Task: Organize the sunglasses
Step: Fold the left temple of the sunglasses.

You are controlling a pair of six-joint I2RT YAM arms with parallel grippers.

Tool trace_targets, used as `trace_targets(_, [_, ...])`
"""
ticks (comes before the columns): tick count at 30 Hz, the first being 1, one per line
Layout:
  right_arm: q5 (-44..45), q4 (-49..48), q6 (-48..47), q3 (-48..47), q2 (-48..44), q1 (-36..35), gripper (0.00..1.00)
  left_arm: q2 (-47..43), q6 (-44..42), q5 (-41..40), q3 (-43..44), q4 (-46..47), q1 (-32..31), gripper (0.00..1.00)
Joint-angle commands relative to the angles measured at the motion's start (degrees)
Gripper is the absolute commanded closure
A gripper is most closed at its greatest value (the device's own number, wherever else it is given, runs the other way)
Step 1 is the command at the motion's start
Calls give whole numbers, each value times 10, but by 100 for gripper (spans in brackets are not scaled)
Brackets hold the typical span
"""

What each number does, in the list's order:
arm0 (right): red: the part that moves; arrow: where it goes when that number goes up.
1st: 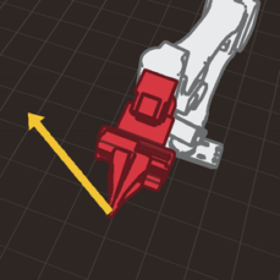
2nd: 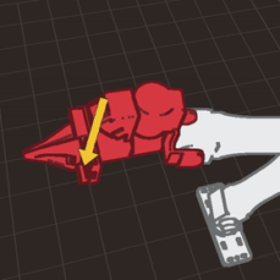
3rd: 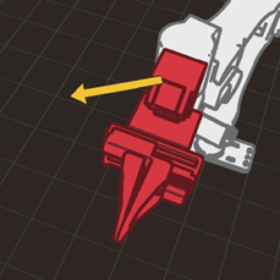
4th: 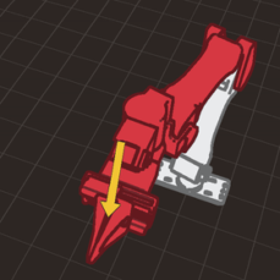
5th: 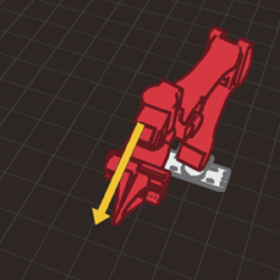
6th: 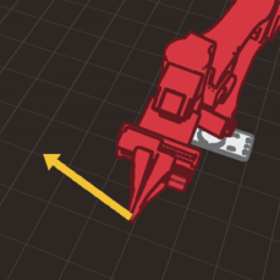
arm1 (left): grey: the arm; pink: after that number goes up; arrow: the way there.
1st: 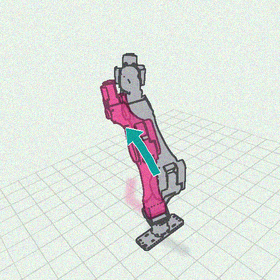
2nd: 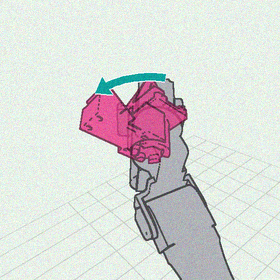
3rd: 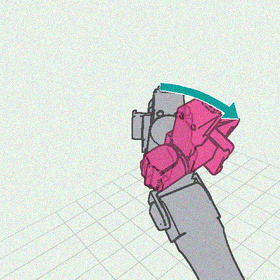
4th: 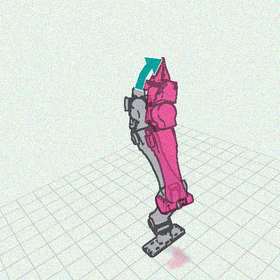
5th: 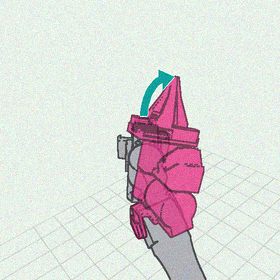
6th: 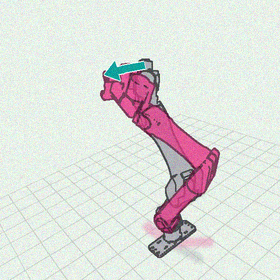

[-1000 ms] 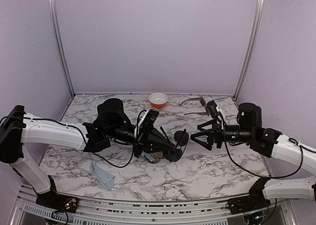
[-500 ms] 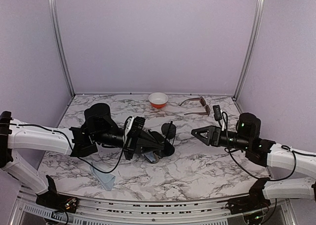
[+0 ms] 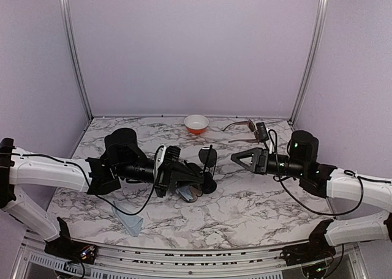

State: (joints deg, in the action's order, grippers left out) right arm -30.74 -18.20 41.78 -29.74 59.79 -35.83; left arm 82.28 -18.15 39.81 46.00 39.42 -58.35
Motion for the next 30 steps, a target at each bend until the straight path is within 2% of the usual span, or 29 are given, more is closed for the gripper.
trace_targets(1, [-58, 31, -43, -61, 15, -8, 46, -13, -6, 17, 1, -1, -3, 100])
trace_targets(3, [-73, 17, -31, -65, 33, -23, 44, -5, -12, 8, 2, 0, -3, 100])
trace_targets(9, [-47, 5, -27, -88, 96, -91, 39, 12, -21, 0, 10, 0, -12, 100])
trace_targets(18, [-50, -51, 4, -76, 131, -100, 39, 15, -21, -6, 7, 0, -17, 100])
trace_targets(20, [-55, -20, -14, -89, 128, -100, 38, 18, -23, -15, 5, 0, -17, 100])
trace_targets(26, [-10, 157, -86, -124, 84, -98, 29, 26, -48, -58, -3, -2, -17, 100])
trace_targets(30, [11, 175, -71, -121, 53, -93, 27, 32, -51, -58, -1, -2, -18, 100])
